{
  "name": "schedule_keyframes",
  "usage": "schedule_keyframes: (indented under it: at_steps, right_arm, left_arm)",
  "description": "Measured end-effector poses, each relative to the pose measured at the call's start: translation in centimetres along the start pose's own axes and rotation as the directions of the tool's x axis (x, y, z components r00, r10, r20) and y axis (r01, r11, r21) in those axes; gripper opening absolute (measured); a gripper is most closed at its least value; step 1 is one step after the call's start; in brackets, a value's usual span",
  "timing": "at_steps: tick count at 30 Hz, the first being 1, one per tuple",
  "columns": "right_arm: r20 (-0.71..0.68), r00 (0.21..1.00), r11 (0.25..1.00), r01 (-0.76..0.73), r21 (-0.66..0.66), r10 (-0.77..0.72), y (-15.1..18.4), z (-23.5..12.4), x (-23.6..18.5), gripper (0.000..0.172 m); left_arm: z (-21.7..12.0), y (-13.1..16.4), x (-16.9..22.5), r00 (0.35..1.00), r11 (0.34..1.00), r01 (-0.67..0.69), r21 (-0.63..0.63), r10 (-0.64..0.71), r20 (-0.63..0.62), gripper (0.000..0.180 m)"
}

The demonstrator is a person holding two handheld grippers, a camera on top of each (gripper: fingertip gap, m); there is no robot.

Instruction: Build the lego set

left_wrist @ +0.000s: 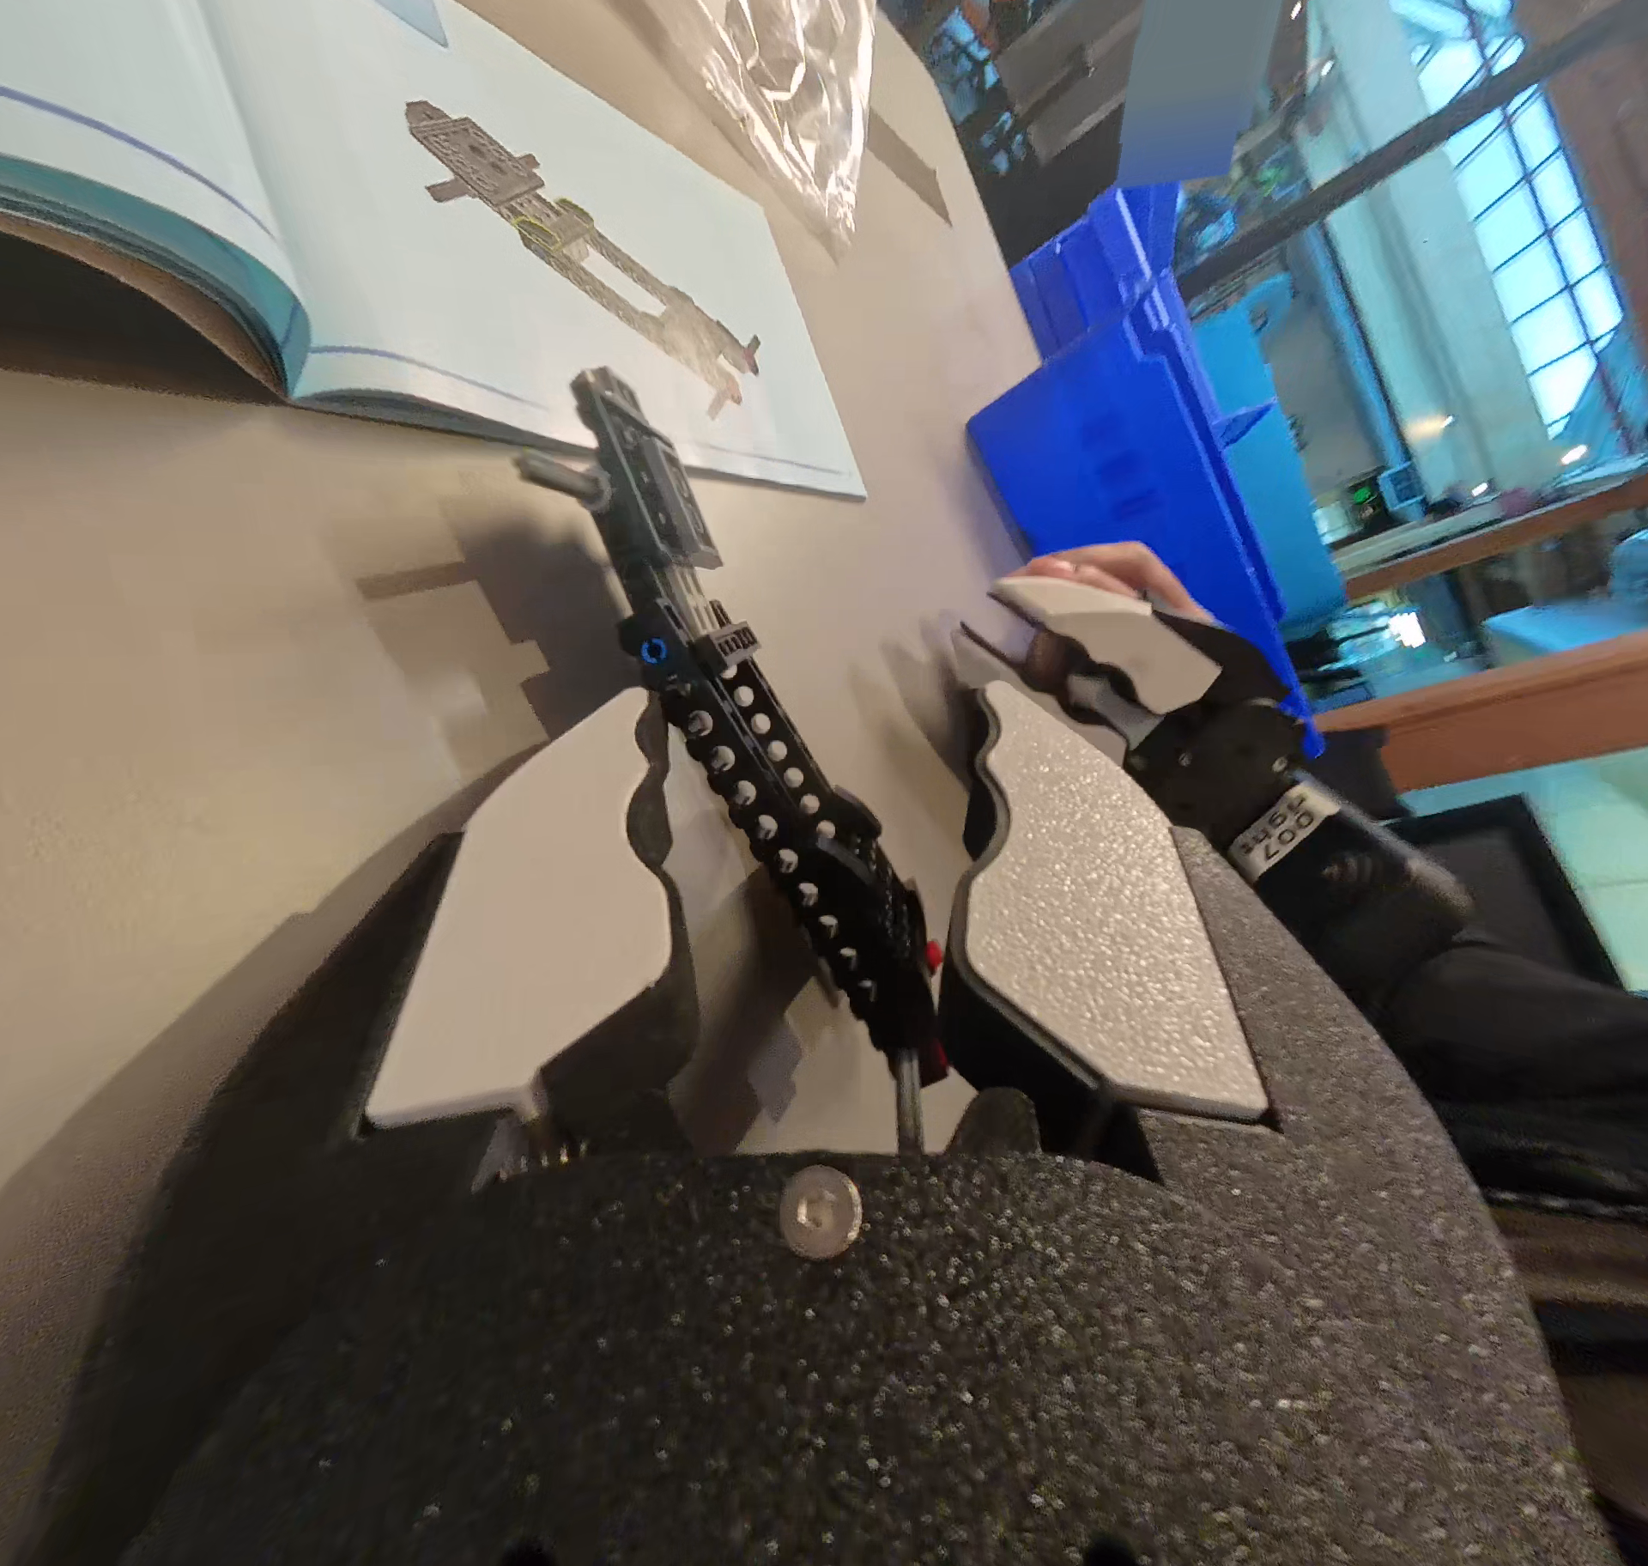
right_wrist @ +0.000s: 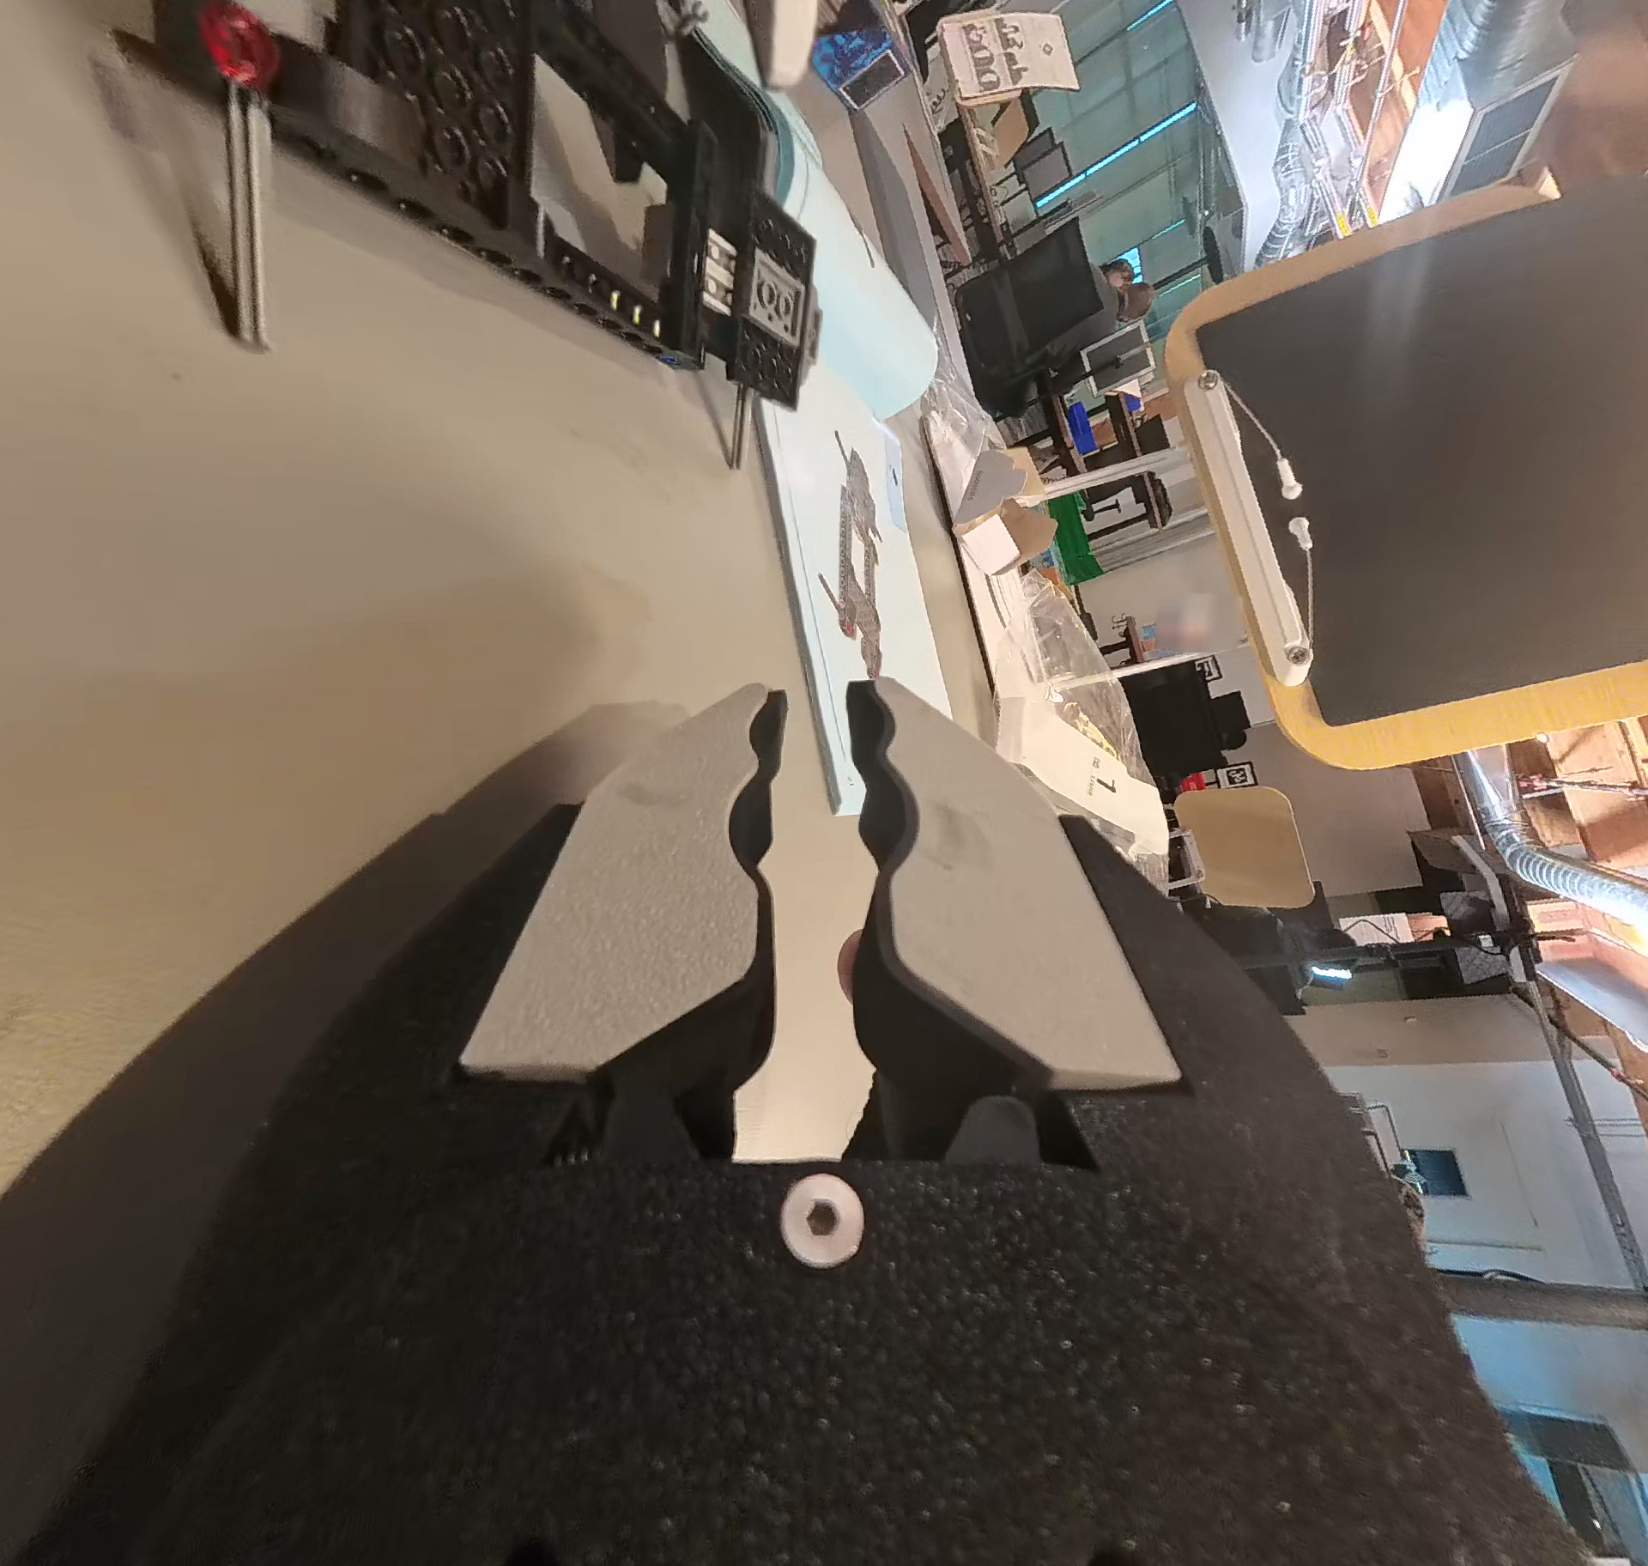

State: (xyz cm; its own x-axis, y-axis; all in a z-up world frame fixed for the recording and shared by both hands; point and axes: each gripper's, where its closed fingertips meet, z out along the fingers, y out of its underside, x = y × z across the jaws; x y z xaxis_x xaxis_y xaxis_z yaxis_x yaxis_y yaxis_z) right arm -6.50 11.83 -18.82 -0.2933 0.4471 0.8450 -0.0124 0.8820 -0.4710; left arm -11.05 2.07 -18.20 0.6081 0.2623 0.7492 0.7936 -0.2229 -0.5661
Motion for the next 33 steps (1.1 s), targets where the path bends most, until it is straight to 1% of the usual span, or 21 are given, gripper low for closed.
schedule_keyframes:
  at_steps: [4,6,8,10,12,14,15,17,18,20,22,23,25,28,30,31,33]
  right_arm:
    - [0.005,1.000,1.000,0.011,-0.007,-0.011,-0.3,0.0,-0.4,0.015]
    - [0.005,1.000,1.000,0.015,-0.009,-0.015,-0.3,0.1,-0.4,0.015]
    - [0.004,1.000,1.000,0.013,-0.012,-0.013,-0.2,0.2,-0.3,0.015]
    - [-0.001,1.000,1.000,0.010,-0.017,-0.010,-0.1,0.3,-0.2,0.015]
    - [-0.005,1.000,1.000,0.006,-0.023,-0.006,0.0,0.5,0.0,0.015]
    - [-0.007,1.000,1.000,0.005,-0.028,-0.005,0.1,0.8,0.0,0.015]
    - [-0.010,1.000,1.000,0.007,-0.031,-0.007,0.1,0.9,0.1,0.015]
    - [-0.016,1.000,0.999,0.009,-0.038,-0.010,0.2,1.2,0.2,0.014]
    - [-0.019,1.000,0.999,0.008,-0.042,-0.009,0.3,1.4,0.3,0.014]
    - [-0.027,1.000,0.999,0.001,-0.049,-0.002,0.4,1.5,0.5,0.014]
    - [-0.034,0.999,0.998,-0.006,-0.057,0.004,0.6,1.5,0.7,0.014]
    - [-0.036,0.999,0.998,-0.009,-0.063,0.006,0.7,1.5,0.7,0.014]
    - [-0.039,0.999,0.997,-0.017,-0.075,0.014,1.0,1.5,0.9,0.014]
    - [-0.045,0.999,0.996,-0.029,-0.089,0.025,1.3,1.6,1.1,0.014]
    - [-0.049,0.998,0.995,-0.031,-0.097,0.026,1.5,1.6,1.2,0.014]
    - [-0.048,0.998,0.994,-0.032,-0.102,0.027,1.6,1.7,1.2,0.014]
    - [-0.051,0.998,0.993,-0.027,-0.115,0.021,1.8,1.8,1.3,0.014]
  left_arm:
    - [-1.0,2.0,1.0,0.991,0.989,-0.127,-0.072,0.129,0.020,0.075]
    - [-1.7,2.5,0.9,0.983,0.980,-0.175,-0.097,0.179,0.036,0.079]
    - [-2.6,2.3,0.7,0.974,0.970,-0.221,-0.097,0.225,0.038,0.079]
    - [-3.7,1.6,1.0,0.963,0.960,-0.267,-0.087,0.269,0.009,0.076]
    - [-4.8,0.2,1.5,0.931,0.929,-0.364,-0.069,0.364,-0.014,0.072]
    - [-5.6,-2.0,2.0,0.861,0.860,-0.509,-0.035,0.509,-0.007,0.072]
    - [-5.7,-3.3,2.1,0.809,0.809,-0.587,-0.014,0.587,0.012,0.072]
    - [-5.2,-5.6,2.2,0.686,0.686,-0.727,0.018,0.726,0.043,0.073]
    - [-4.6,-6.6,2.3,0.633,0.633,-0.774,0.028,0.772,0.053,0.074]
    - [-2.8,-7.9,2.5,0.547,0.545,-0.837,0.052,0.835,0.055,0.077]
    - [-0.8,-8.9,2.3,0.486,0.479,-0.873,0.093,0.871,0.068,0.077]
    - [0.1,-9.2,2.0,0.467,0.458,-0.882,0.110,0.880,0.082,0.077]
    - [1.1,-8.6,1.1,0.463,0.454,-0.884,0.110,0.883,0.080,0.077]
    - [1.1,-7.5,-0.3,0.448,0.444,-0.894,0.067,0.891,0.075,0.076]
    - [0.9,-6.7,-0.8,0.479,0.479,-0.878,0.021,0.877,0.030,0.077]
    - [0.7,-6.6,-0.8,0.496,0.496,-0.868,0.020,0.868,0.009,0.077]
    - [0.1,-6.0,-0.6,0.503,0.503,-0.864,-0.004,0.863,-0.048,0.079]
